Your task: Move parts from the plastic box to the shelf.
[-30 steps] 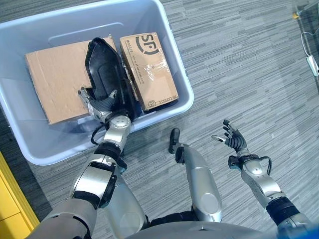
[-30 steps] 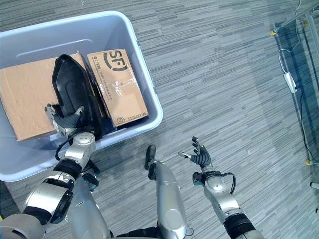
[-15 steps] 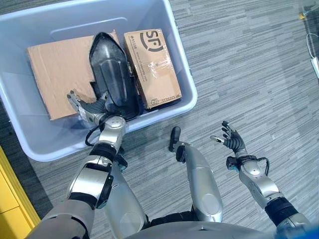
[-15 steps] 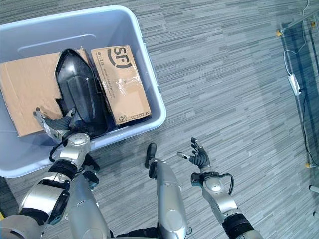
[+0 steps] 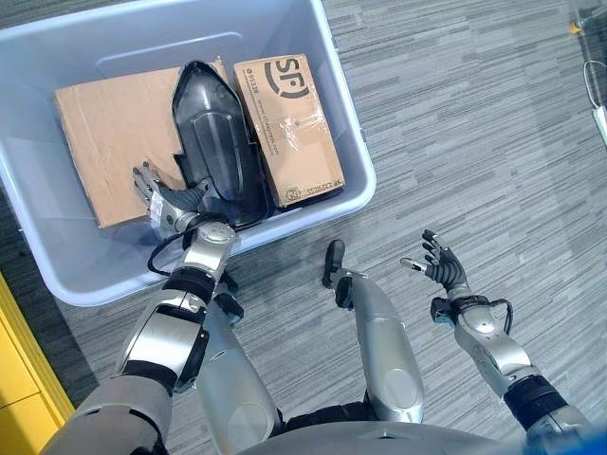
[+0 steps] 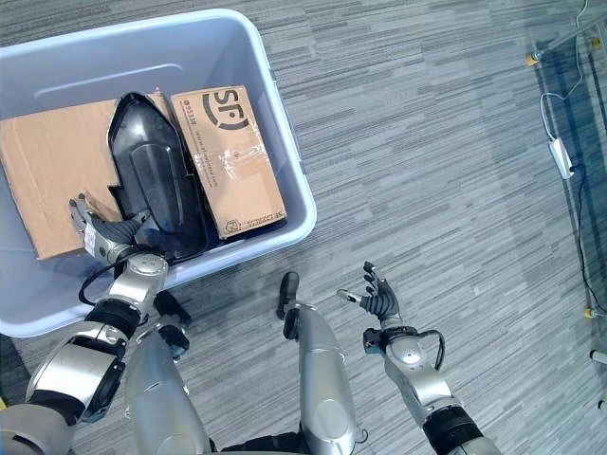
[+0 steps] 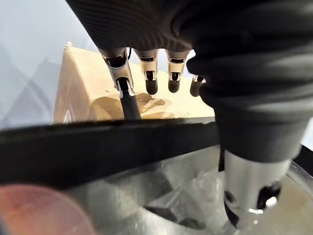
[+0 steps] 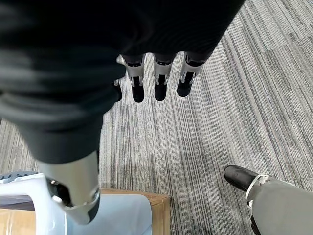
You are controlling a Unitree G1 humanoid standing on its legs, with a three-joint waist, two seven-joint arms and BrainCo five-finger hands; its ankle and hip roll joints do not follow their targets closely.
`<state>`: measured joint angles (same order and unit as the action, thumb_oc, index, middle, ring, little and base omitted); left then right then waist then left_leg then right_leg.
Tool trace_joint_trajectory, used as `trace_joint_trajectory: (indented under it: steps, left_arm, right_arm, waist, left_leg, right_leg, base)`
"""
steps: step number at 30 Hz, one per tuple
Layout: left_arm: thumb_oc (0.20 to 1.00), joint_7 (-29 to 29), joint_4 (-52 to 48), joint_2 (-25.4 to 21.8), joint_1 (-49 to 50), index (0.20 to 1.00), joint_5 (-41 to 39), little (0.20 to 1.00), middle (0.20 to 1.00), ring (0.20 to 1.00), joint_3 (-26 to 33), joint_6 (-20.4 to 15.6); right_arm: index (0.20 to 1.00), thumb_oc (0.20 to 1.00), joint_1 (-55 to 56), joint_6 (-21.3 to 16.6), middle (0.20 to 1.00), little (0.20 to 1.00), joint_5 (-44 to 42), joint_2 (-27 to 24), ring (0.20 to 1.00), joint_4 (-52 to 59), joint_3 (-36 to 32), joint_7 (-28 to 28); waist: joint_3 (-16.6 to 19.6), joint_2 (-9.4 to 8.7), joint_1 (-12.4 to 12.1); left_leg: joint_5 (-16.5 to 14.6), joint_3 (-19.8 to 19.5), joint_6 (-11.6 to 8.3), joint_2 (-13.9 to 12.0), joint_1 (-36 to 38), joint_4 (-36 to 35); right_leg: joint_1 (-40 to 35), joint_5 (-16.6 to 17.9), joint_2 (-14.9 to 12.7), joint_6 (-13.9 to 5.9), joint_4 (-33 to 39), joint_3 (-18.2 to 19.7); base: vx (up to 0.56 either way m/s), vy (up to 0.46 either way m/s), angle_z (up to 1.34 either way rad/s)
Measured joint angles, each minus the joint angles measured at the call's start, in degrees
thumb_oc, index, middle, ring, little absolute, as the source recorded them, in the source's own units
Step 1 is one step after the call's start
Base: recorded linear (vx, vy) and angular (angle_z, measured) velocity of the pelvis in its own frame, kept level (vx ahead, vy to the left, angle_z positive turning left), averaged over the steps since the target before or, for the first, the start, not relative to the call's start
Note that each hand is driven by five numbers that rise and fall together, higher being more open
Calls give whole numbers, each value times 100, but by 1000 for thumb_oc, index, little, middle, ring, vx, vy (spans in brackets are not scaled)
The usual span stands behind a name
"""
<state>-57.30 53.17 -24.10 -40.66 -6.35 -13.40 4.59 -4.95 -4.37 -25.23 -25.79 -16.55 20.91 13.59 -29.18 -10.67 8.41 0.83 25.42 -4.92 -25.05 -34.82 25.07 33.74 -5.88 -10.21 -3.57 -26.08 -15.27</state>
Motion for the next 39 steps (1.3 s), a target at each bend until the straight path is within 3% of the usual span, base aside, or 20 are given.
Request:
trace_joint_trajectory:
  steps: [10,21,39]
  left_arm:
    - [1000,85,37,-134,11,1000,125,1000,1000,1000,-170,133]
    - [1000,214,-638,-74,387,1000,-124,1000,1000,1000,-193,-360]
    - [1000,211,-1591,688,583,1000,-175,1000,1000,1000,-583,-577]
  right_arm:
    - [1000,1000,1,58,1000,1000,2,0,1000,57,-9,-9]
    - [1000,1000,27,47,1000,1000,2,15,1000,220,-13,-4]
    - [1000,1000,35,11,1000,1000,-41,15,1000,204,-7,12]
  waist:
    - [0,0,3]
    - [2,-3,-16]
    - [4,-7,-38]
  left_leg:
    - [-25,70,23,-1,-36,8]
    - [-28,72,20,13,-70,-16]
    - [-33,11,18,2,-138,13]
  right_leg:
    - [74,30,-4,-14,17,41]
    - [67,48,-2,-30,96,22]
    - [65,52,1,-28,105,-36]
  base:
    - [1,-27,-1]
    - [0,-37,0]
    - [0,-11,0]
